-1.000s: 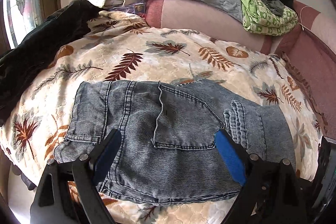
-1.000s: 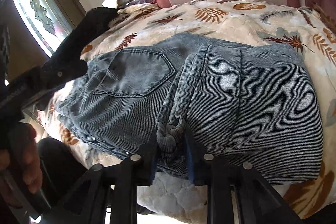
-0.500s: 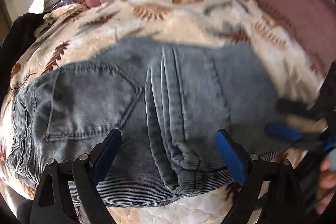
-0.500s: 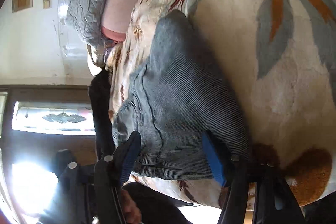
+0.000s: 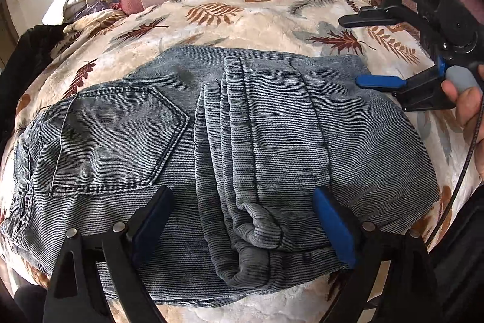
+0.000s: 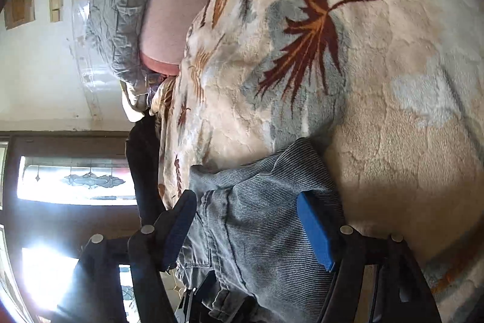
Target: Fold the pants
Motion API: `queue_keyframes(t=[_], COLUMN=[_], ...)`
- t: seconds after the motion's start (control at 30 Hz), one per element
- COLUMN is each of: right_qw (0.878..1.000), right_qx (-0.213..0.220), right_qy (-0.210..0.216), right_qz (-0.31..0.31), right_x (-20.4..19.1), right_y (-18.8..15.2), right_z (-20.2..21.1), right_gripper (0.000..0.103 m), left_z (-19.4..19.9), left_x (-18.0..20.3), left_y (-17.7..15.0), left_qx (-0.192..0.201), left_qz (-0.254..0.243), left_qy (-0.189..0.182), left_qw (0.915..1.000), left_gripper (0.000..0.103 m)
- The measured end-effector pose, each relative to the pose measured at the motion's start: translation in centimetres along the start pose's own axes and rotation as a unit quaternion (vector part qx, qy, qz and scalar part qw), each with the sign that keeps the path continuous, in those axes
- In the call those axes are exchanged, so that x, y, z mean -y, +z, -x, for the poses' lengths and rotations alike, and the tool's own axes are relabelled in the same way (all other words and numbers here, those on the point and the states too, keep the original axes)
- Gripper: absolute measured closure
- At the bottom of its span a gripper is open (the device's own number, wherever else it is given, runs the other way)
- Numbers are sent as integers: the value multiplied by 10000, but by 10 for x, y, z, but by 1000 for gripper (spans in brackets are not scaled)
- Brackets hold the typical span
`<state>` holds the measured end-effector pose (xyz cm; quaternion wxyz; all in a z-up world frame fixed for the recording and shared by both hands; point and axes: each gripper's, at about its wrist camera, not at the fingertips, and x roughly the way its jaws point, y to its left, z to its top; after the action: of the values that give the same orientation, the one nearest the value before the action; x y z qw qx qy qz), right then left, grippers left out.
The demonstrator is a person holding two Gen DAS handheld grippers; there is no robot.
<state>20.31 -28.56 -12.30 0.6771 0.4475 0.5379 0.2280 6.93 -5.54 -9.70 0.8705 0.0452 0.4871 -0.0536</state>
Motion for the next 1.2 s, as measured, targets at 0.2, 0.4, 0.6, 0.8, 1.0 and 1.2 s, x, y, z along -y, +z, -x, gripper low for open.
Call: queue_keyframes(t=[0.2, 0.4, 0.6, 0.8, 1.0, 1.2], right_qw=[9978, 9981, 9991, 9924, 9971, 9955], right_qx=[261, 335, -25, 462, 105, 140], right_qy=[-351, 260, 247, 878, 638, 645], right_qz=[492, 441, 338, 730, 398, 673], right_x=[-10, -21, 11, -10, 19, -14], right_y=[23, -4, -85, -98, -117, -105], right_z=[-7, 26, 28, 58, 35, 46], right_gripper=[21, 22, 13, 14, 14, 13], left_z=[-1, -2, -2, 8, 5, 29], left_x=[1, 0, 1, -8, -13, -11], left_y=[-3, -3, -5, 0, -11, -8], left_qx=[65, 110, 220, 190, 169, 606], left_qz=[15, 60, 56, 181, 176, 168], left_qy=[-7, -58, -68, -255, -187, -327], left_qw=[10000, 9999, 9997, 9993, 9995, 9975], left_gripper=[9, 7, 5, 5, 5, 5])
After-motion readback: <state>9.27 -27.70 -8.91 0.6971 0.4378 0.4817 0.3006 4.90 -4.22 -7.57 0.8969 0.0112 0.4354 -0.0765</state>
